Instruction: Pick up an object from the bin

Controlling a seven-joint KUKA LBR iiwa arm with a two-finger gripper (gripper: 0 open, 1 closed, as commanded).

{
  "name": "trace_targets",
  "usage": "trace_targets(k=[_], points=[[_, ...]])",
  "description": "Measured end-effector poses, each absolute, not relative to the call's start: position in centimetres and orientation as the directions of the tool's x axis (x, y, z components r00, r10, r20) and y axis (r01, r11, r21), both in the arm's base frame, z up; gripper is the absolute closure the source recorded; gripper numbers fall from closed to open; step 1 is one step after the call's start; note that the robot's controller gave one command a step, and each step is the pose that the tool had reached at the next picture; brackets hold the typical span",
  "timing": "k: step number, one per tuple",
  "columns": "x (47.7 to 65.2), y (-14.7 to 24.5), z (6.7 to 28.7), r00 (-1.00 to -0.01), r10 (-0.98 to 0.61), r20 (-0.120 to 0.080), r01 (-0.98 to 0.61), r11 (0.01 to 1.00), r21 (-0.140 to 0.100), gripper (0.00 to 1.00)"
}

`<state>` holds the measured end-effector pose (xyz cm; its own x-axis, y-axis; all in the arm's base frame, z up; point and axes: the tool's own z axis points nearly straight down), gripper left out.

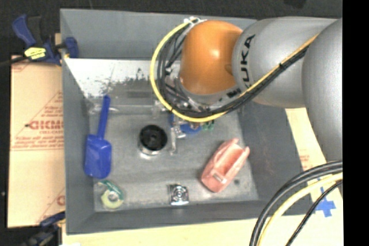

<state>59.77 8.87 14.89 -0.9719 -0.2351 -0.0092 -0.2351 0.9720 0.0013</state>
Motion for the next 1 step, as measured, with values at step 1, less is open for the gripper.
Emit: trace_targets(k=[1], points=[[61.46, 9.76, 10.09, -0.965, -0.261, -0.009, -0.261, 0.965, 0.001, 0.0]])
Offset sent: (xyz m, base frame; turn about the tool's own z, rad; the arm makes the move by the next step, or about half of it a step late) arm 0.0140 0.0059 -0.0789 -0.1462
